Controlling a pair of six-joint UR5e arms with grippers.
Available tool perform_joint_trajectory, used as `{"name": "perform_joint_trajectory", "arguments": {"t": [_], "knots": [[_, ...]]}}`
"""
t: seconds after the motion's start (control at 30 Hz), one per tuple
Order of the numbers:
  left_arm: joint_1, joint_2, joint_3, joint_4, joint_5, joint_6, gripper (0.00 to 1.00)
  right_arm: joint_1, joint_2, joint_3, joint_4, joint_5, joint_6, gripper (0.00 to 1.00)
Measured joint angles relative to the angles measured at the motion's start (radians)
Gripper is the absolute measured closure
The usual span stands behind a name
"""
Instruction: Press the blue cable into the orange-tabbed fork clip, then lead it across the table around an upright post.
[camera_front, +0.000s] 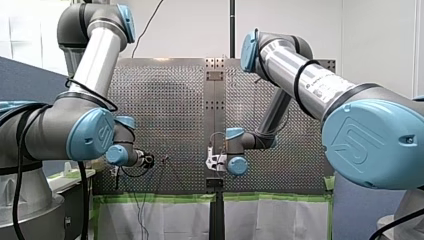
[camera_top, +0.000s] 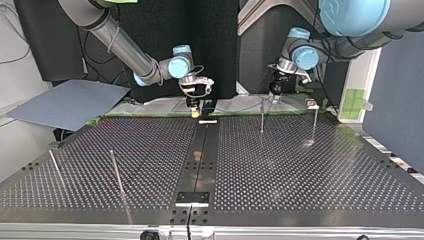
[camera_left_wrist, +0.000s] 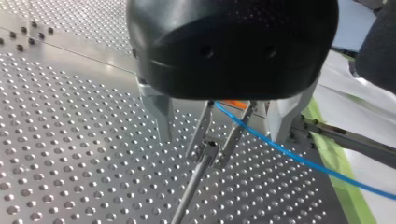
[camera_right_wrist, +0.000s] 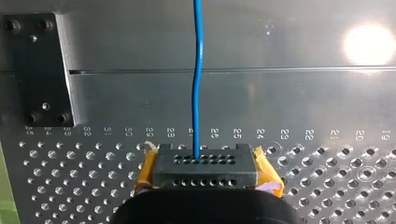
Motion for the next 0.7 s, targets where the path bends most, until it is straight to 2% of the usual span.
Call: {"name": "perform_joint_trajectory", "arguments": {"t": [0.13,0.3,0.7], "knots": [[-0.003,0.002,-0.008,0.026,-0.003,-0.025,0.00,0.000,0.002,0.000,0.001,0.000,0.000,1.00],[-0.008,0.002,-0.010,0.050,-0.028,-0.060,0.00,0.000,0.004,0.000,0.000,0.000,0.000,1.00],[-0.029,0.001,-0.034,0.058,-0.064,-0.077,0.00,-0.001,0.006,-0.001,-0.002,0.001,0.000,1.00]]}}
